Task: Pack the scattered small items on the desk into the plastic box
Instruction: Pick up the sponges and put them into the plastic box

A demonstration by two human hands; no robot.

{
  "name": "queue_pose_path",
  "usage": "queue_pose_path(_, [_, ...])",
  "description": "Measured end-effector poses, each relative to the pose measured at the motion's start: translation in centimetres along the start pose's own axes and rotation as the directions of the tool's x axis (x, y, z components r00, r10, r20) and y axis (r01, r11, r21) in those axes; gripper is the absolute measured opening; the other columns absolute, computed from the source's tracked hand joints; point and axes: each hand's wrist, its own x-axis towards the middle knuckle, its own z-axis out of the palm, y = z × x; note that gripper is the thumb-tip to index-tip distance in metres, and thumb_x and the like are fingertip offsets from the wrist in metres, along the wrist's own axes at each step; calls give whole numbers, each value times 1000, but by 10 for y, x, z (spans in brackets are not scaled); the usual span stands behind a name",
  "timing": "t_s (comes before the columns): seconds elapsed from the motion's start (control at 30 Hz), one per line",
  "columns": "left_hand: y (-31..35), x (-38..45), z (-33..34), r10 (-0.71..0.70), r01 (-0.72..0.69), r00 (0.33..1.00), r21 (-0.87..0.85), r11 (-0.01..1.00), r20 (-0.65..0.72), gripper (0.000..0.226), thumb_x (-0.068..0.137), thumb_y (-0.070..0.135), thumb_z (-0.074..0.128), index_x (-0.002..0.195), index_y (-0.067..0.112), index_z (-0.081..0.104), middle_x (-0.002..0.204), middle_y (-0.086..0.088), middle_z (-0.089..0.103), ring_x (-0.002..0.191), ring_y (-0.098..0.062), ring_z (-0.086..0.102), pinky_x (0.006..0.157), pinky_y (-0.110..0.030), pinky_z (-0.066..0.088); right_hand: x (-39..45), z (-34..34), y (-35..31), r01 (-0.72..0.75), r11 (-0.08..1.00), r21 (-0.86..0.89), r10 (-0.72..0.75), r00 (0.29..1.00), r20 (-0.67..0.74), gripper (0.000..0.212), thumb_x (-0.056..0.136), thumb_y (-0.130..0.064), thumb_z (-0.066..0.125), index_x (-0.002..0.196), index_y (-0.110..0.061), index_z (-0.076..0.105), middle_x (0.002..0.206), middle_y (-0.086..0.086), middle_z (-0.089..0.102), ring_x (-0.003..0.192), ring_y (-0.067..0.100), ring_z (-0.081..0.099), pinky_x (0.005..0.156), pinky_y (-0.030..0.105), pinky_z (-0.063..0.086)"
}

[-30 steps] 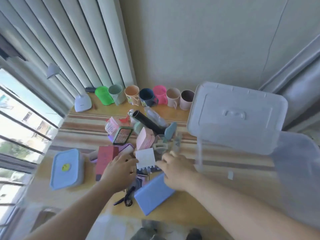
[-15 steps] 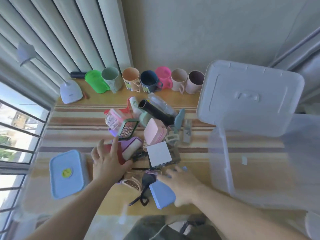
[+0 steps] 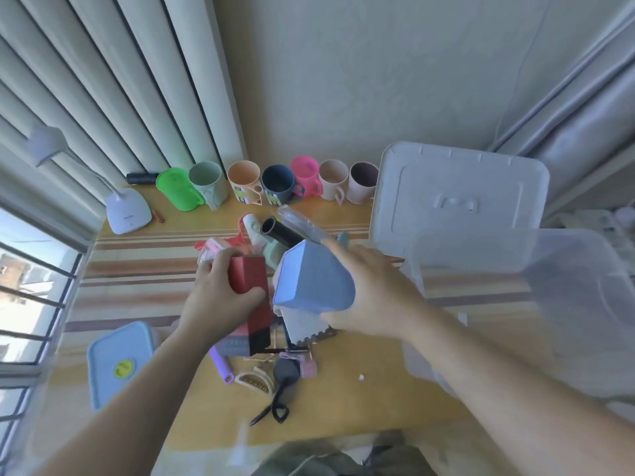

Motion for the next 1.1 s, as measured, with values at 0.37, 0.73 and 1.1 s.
queue_pose_path(0.37, [185,-19,71,183,301,803,-651,697,568,30,90,29,69,118,20,62,98,-11,75,80,-24,74,72,-40,62,-144,-126,154,-413,594,690,612,789,-54,66,72,-44,86,132,-50,57,119,-13,75,103,17,75,89,56,59])
queue_pose_path(0.73, [272,-50,204,77,500,706,-573,650,704,32,99,21,59,130,29,62,112,-11,75,92,-22,72,75,-34,60,-160,-86,322,-394,-264,880,468,745,474,93,36,-35,100,121,-12,69,102,21,72,79,38,68,58,37,44])
queue_pose_path(1.1, [276,-64,210,-119,340,932,-715,610,342,43,99,27,67,136,46,57,119,-1,77,107,-24,75,91,-42,58,-57,38,301,-565,676,473,568,809,153,102,59,-67,77,147,-56,28,124,-10,60,108,24,63,83,43,59])
